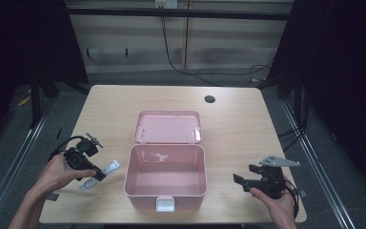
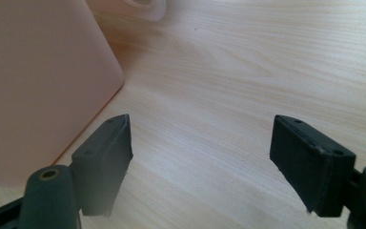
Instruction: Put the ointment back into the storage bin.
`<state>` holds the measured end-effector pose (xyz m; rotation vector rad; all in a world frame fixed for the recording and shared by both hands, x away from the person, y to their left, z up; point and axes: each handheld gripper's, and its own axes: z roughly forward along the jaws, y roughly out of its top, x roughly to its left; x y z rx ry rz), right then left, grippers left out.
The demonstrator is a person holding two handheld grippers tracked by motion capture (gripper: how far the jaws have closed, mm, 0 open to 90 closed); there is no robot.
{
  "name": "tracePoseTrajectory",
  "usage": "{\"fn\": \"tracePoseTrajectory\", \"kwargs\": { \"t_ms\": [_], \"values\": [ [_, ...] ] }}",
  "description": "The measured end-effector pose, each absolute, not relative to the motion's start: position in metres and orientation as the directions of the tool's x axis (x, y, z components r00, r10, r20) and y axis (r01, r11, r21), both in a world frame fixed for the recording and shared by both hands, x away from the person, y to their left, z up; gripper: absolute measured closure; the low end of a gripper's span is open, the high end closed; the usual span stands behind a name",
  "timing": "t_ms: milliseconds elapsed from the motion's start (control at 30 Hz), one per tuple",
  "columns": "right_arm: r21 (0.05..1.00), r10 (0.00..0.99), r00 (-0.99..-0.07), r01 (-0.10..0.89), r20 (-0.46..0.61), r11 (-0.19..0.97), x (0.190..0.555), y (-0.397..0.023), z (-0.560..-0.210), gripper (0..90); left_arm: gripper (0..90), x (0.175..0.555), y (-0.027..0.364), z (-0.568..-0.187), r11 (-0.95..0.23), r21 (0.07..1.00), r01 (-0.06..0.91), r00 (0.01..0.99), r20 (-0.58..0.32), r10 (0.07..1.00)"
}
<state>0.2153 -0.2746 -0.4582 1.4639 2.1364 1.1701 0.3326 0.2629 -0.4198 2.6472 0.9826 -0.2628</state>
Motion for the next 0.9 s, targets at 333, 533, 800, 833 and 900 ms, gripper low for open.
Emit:
{"fn": "tracePoseTrajectory", "kwargs": {
  "t_ms": [333,533,800,833,900],
  "values": [
    [0.757,0.879,-0.436,0.636,0.194,0.149,0.215,-0.275,-0.458,21.9,70.9,0.334,0.266,-0.406,-0.710,0.223,0.668,0.740,-0.300,0.602],
    [0.755,0.878,-0.438,0.638,0.195,0.150,0.215,-0.274,-0.458,22.0,70.8,0.332,0.266,-0.398,-0.725,0.220,0.652,0.754,-0.290,0.590],
    [0.756,0.878,-0.437,0.638,0.196,0.149,0.215,-0.274,-0.458,22.0,70.9,0.331,0.267,-0.388,-0.733,0.224,0.643,0.763,-0.273,0.586],
    [0.756,0.877,-0.438,0.638,0.196,0.150,0.215,-0.274,-0.458,22.0,70.8,0.331,0.268,-0.386,-0.736,0.219,0.641,0.764,-0.279,0.582],
    [0.756,0.877,-0.438,0.638,0.196,0.150,0.215,-0.274,-0.458,21.9,70.8,0.330,0.268,-0.382,-0.731,0.227,0.643,0.762,-0.276,0.585]
  ]
}}
